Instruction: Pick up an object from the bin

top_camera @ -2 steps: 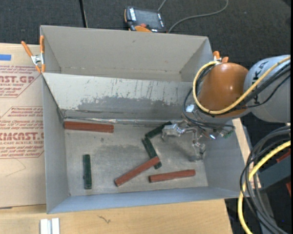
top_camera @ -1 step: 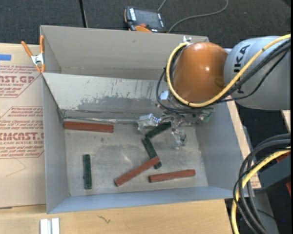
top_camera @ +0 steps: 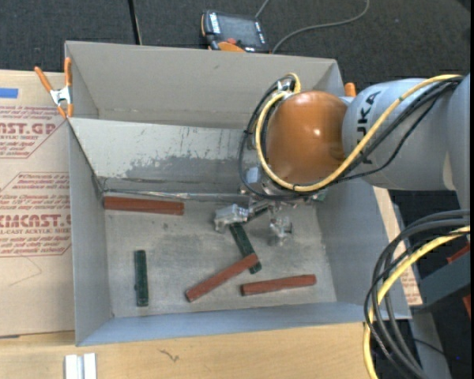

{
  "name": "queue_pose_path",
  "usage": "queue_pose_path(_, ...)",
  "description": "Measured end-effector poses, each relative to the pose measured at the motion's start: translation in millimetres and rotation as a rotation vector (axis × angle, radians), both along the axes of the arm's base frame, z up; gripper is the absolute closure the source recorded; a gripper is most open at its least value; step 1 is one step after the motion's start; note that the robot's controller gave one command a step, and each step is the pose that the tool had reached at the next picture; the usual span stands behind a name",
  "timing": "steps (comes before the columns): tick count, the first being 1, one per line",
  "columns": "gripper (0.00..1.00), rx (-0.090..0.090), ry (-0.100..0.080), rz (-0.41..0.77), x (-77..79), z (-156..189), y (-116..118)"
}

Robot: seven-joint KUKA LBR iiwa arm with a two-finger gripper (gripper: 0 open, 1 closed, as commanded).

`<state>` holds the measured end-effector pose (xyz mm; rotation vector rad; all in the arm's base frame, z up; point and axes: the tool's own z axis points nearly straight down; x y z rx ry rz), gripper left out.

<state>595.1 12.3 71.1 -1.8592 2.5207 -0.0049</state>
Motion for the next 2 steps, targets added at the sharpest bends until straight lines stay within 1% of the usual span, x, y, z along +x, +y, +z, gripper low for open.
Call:
queue_pose_path(1,1.0,0.001,0.0,-0.001,0.4,1,0)
queue_pose_path(2,1.0,-0.004,0.004,0.518,-18.3,139,-15)
